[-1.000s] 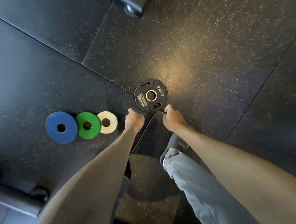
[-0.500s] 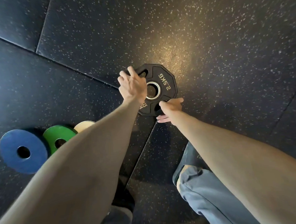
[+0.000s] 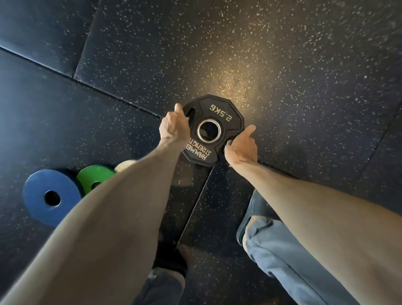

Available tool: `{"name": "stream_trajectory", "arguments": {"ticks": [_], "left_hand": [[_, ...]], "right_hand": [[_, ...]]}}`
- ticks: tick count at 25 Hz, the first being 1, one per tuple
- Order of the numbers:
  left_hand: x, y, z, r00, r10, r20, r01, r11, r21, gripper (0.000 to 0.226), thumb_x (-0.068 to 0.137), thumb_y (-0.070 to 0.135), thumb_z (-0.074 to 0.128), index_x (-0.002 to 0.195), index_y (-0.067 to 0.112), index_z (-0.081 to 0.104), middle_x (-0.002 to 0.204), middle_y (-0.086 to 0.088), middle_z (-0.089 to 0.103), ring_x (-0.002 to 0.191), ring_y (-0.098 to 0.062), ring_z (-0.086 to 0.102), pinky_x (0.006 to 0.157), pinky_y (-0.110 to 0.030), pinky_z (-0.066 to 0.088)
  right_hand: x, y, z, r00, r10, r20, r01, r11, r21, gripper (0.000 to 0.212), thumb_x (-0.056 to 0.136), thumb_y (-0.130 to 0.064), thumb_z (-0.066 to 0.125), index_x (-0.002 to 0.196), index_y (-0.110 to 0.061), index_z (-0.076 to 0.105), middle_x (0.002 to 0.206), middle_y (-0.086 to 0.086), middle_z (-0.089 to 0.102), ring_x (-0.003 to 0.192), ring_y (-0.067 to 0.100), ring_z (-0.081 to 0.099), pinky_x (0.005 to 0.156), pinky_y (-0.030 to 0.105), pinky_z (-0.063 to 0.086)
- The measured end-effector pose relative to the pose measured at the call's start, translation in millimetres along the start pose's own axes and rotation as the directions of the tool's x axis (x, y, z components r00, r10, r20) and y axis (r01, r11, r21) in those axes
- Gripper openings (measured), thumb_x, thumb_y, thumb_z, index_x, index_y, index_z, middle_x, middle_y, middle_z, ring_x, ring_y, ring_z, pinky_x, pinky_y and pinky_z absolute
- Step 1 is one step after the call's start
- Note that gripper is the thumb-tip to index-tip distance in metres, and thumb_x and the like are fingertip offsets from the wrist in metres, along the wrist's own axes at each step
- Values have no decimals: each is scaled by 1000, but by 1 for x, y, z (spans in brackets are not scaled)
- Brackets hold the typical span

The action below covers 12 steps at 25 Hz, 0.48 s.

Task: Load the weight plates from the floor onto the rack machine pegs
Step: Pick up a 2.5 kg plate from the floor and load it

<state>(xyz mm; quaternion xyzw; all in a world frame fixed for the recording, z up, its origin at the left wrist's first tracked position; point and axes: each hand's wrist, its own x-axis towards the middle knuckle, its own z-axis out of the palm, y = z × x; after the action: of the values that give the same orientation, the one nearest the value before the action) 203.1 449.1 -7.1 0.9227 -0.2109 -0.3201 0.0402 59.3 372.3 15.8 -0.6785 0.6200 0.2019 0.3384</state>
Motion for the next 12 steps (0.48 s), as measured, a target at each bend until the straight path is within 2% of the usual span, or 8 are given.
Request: {"name": "stream_trajectory", "arguments": {"ticks": [4,7,10,12], "left_hand": [[-95,-2,-98,989,-148,20,150,984,-93,30,102,22,50,125,3,47,118,-22,64,111,-39,61,83,-44,48],[-175,-9,-202,973,-233,-13,227,960,-161,29,101,20,50,124,3,47,120,-22,63,114,-41,59,88,-46,47],[-265,-27,-302,927,-370,-61,337,894,-296,28,99,16,50,123,1,46,123,-23,61,118,-42,56,92,-46,45],[-329,-38,-355,882,-467,-64,407,824,-394,31,96,13,55,122,-1,45,125,-24,59,121,-41,54,95,-45,43]], "right_hand": [[-99,-28,-76,985,-170,-12,169,985,-46,42,93,-12,59,125,-9,31,92,11,59,96,36,64,77,43,50],[-190,-68,-140,956,-292,-9,291,956,-42,37,97,-15,54,128,-8,35,103,14,62,99,35,64,74,38,46],[-284,-110,-194,884,-468,-7,466,881,-80,35,97,-17,50,126,-7,34,92,9,58,90,33,64,67,36,40],[-340,-135,-222,837,-546,30,547,834,-72,41,95,-16,49,130,-5,33,100,14,62,93,36,63,71,41,46]]}}
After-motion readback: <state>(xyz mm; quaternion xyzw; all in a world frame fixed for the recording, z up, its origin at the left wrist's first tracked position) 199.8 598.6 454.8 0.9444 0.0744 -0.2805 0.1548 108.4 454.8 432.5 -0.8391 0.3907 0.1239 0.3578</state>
